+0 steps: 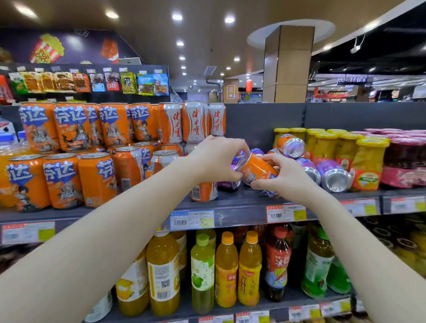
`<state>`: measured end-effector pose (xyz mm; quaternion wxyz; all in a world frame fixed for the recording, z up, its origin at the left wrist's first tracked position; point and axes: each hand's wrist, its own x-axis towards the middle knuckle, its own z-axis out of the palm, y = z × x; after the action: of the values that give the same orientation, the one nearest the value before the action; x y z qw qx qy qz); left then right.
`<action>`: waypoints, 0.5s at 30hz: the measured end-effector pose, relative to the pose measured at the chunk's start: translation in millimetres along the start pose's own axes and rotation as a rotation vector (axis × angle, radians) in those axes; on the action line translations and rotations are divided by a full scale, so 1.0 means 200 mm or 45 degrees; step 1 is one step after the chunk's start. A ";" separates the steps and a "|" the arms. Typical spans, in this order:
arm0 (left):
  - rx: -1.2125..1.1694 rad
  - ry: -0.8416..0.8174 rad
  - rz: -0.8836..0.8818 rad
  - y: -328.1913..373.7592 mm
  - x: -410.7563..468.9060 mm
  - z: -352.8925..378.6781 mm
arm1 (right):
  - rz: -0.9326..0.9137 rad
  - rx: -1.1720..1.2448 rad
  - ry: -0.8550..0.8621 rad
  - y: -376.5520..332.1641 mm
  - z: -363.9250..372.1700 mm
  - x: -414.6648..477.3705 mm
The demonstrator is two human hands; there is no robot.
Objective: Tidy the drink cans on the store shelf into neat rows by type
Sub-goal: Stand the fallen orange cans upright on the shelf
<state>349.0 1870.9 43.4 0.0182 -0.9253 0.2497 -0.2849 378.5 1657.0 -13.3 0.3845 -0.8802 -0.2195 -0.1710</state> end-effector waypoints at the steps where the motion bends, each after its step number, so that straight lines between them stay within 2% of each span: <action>1: -0.013 -0.011 -0.001 0.01 0.00 0.00 | -0.012 0.008 -0.003 0.01 0.00 0.00; 6: -0.130 -0.121 -0.049 0.02 0.02 0.01 | -0.031 0.103 -0.027 0.04 0.00 0.00; 9: -0.111 -0.143 -0.005 0.04 0.02 -0.01 | -0.041 0.128 -0.056 0.05 -0.01 0.00; 15: 0.249 -0.134 0.162 0.12 0.05 0.04 | -0.099 0.071 -0.091 0.04 0.02 0.00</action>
<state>349.3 1844.2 36.6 0.1393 -0.9151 0.2776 -0.2571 383.4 1655.3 -20.5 0.3939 -0.8655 -0.2717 -0.1483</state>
